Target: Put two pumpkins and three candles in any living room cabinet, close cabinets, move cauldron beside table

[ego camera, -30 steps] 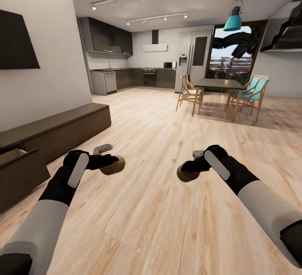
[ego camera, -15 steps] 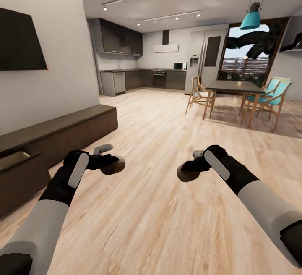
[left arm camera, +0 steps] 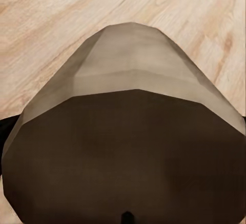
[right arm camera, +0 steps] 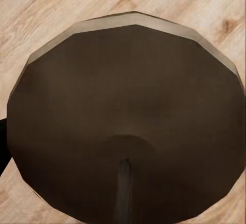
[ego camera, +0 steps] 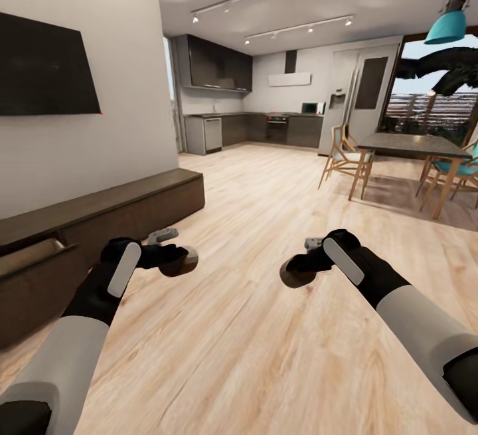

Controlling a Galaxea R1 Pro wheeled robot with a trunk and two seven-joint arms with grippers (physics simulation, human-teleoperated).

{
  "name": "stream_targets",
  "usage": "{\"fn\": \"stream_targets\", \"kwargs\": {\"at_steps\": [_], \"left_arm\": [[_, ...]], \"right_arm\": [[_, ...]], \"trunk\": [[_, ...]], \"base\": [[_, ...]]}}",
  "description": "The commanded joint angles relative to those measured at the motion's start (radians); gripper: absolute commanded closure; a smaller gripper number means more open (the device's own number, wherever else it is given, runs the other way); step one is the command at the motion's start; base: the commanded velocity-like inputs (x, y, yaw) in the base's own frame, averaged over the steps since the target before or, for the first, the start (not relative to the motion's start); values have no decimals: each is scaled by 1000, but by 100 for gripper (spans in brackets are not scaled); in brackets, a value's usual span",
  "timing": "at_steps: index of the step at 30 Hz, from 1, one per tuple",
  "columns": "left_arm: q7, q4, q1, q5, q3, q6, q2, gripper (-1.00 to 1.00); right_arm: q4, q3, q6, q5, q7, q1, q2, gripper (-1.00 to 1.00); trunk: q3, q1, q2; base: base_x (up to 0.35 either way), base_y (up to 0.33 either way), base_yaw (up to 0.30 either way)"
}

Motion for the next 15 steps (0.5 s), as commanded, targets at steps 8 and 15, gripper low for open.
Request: {"fn": "stream_targets", "kwargs": {"at_steps": [8,15], "left_arm": [[10,-1,-1,14,-3,2,1,100],[10,17,-1,14,-3,2,1,100]], "right_arm": [[-2,4,1,-9,-10,-1,-1,100],[-2,4,1,-9,-10,-1,-1,100]], "trunk": [[5,0,0],[6,0,0]], "base": [[239,-197,246],[126,-168,280]]}}
